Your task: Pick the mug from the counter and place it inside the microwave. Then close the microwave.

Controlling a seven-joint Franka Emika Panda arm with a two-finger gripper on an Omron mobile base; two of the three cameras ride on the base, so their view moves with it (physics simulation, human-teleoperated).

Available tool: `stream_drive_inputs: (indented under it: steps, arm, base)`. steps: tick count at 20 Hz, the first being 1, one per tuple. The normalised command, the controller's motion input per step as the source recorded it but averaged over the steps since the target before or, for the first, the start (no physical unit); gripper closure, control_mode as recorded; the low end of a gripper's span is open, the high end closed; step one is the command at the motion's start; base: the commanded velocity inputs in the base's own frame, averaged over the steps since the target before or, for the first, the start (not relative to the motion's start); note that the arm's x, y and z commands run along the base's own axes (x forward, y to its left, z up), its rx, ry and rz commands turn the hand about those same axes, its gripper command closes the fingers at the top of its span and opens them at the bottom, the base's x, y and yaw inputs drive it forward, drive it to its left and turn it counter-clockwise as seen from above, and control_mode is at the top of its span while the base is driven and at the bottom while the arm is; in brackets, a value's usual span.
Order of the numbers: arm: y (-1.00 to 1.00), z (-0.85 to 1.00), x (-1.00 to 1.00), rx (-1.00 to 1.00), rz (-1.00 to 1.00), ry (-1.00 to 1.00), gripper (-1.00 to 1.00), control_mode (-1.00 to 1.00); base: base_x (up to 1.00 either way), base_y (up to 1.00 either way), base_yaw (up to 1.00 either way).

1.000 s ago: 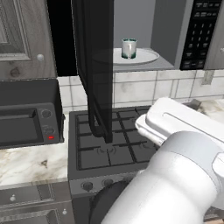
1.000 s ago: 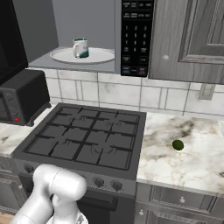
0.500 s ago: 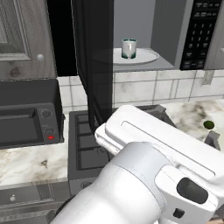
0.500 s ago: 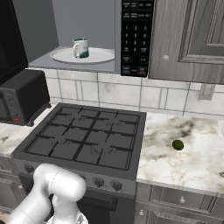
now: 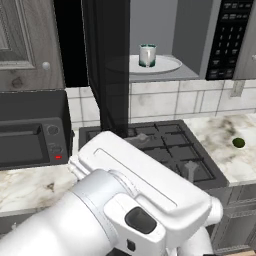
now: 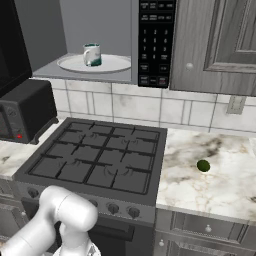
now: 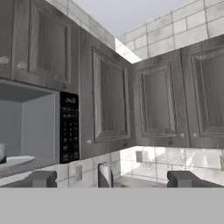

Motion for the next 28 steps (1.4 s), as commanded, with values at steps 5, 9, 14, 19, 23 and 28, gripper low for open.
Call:
stream_drive_inputs:
  steps: [5,9,14,19,23,28]
  arm:
    - [0.45,-0.22,0.28,-0.02,-0.09,0.0,-1.0,-1.0]
    - [0.56,-0.03,0.29,-0.05,-0.06,0.0,-1.0,-1.0]
    - [0.14,0.0,0.43,-0.01,0.0,0.07,-1.0,-1.0]
    - [0.04,-0.03,0.37,0.0,0.0,0.07,-1.0,-1.0]
    - [0.1,-0.09,0.2,0.0,0.0,0.08,-1.0,-1.0]
    - [0.21,-0.02,0.1,0.0,0.0,0.07,-1.0,-1.0]
  base:
    - [0.0,0.0,0.0]
    - [0.0,0.0,0.0]
    - [0.0,0.0,0.0]
    - [0.0,0.0,0.0]
    - [0.0,0.0,0.0]
    - [0.0,0.0,0.0]
